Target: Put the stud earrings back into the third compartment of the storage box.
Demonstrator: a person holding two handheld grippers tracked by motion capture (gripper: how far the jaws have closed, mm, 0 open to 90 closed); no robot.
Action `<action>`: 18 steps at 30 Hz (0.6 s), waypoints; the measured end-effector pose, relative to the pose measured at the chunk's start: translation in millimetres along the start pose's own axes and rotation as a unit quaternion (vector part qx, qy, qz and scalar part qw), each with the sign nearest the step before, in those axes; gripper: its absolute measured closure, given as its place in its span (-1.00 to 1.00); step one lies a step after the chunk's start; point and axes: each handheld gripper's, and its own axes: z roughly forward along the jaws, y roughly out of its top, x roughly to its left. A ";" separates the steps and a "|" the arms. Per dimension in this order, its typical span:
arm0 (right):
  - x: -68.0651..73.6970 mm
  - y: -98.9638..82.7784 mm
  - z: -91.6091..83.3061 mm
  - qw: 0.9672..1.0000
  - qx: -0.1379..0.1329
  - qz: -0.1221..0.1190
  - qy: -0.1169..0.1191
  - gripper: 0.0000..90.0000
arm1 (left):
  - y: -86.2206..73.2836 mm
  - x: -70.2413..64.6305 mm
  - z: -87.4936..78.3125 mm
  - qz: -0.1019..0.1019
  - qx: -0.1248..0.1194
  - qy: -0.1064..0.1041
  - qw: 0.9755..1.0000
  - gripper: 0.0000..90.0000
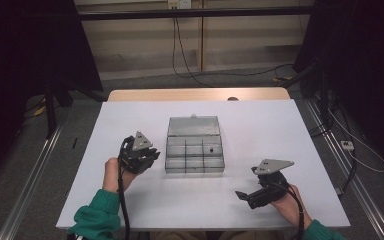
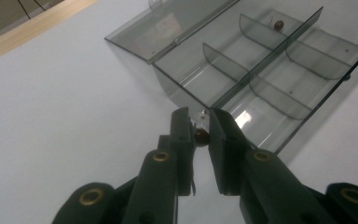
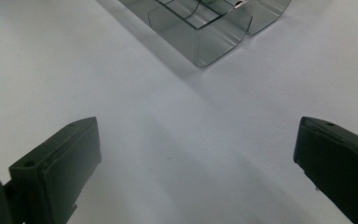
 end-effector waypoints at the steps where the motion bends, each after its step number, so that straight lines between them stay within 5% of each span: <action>1: 0.0 0.0 0.0 1.000 0.000 0.000 0.000 -0.99 | 1.4 -0.9 0.7 0.001 0.000 0.000 1.000 0.79; 18: -1.4 0.9 -0.8 1.000 -0.005 0.004 -0.004 -0.99 | 45.2 -15.1 23.7 0.027 -0.005 -0.019 0.999 0.79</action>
